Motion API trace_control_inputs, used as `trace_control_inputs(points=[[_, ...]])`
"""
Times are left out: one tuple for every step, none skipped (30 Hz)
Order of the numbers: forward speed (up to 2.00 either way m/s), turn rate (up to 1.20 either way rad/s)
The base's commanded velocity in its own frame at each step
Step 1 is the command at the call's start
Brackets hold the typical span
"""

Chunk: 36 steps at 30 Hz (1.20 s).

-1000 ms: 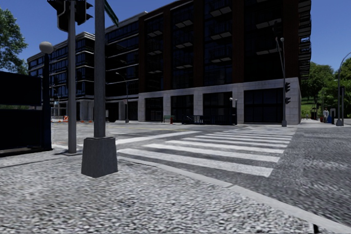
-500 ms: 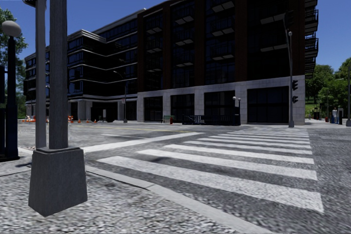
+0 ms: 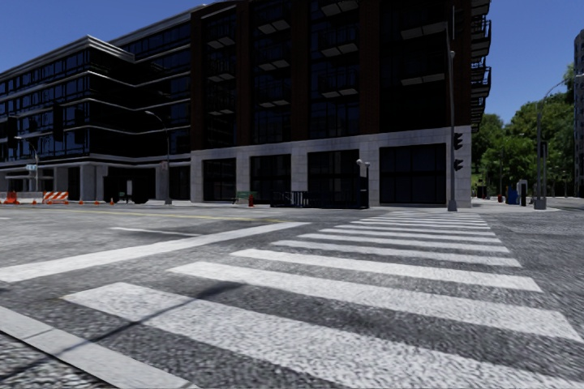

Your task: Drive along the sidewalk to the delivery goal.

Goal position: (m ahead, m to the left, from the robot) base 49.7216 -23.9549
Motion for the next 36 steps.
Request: trace_control_inputs(points=[[1.63,-0.4],[1.63,-0.4],[1.62,-0.4],[1.62,-0.4],[1.62,-0.4],[1.62,-0.4],[1.62,-0.4],[1.62,-0.4],[1.62,-0.4],[1.62,-0.4],[1.62,-0.4],[1.62,-0.4],[1.62,-0.4],[1.62,-0.4],[1.62,-0.4],[1.61,-0.4],[1.6,-0.4],[1.59,-0.4],[1.57,-0.4],[1.57,-0.4],[1.57,-0.4],[1.57,-0.4],[1.56,-0.4],[1.56,-0.4],[1.56,-0.4],[1.56,-0.4],[1.56,-0.4],[1.56,-0.4],[1.56,-0.4],[1.56,-0.4],[1.56,-0.4],[1.56,-0.4],[1.56,-0.4],[1.56,-0.4],[1.56,-0.4],[1.56,-0.4]])
